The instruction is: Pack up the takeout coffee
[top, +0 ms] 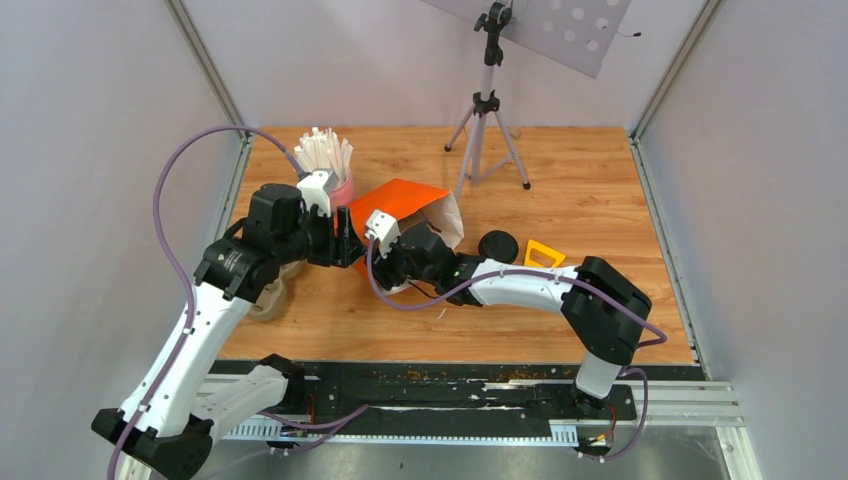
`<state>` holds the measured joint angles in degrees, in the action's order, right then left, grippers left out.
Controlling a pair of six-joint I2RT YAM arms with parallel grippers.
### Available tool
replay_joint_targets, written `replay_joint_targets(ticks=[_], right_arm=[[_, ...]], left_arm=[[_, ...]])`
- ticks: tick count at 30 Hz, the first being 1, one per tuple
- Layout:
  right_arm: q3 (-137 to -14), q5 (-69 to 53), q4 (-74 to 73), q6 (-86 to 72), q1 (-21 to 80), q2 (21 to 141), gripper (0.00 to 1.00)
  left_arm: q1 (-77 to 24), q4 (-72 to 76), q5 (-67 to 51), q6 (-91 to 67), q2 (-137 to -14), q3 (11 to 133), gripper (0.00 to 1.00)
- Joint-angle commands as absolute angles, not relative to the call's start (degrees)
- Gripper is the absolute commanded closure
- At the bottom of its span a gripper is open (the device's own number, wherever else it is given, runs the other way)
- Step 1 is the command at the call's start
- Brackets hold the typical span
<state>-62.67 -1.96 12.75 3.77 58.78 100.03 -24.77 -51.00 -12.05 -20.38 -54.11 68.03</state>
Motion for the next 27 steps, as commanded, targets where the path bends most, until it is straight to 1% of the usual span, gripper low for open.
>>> replay_joint_targets(ticks=[1,9,14,18,21,25,27], right_arm=[[-64.48,-3.23,13.51,5.23,58.52,96.93,0.51],[-64.51,-3.72,12.92,6.24,58.45,96.42,0.53],[-64.30,-4.15,13.31,6.17,58.45,96.25,0.53],[-63.43,-4.38,13.86,5.76,58.44,95.77,0.53],[-62.99,-4.18,13.97,5.58,58.37,95.38,0.53],[-62.22,-3.97,14.07,5.08,58.28,95.03,0.49],[-61.56,-3.87,14.06,4.61,58.03,94.70,0.47]], left_arm=[[-25.05,-47.77,-12.92,-20.17,-53.58,67.47,0.34],[-25.05,-45.59,-11.70,-21.10,-54.56,65.20,0.34],[-25.05,-44.77,-10.09,-21.41,-55.44,65.11,0.38],[-25.05,-44.36,-9.42,-21.61,-55.72,65.17,0.48],[-25.05,-44.65,-8.86,-21.86,-55.69,65.33,0.58],[-25.05,-45.38,-7.49,-21.90,-55.44,65.58,0.68],[-25.05,-45.52,-6.26,-22.22,-55.24,65.62,0.71]])
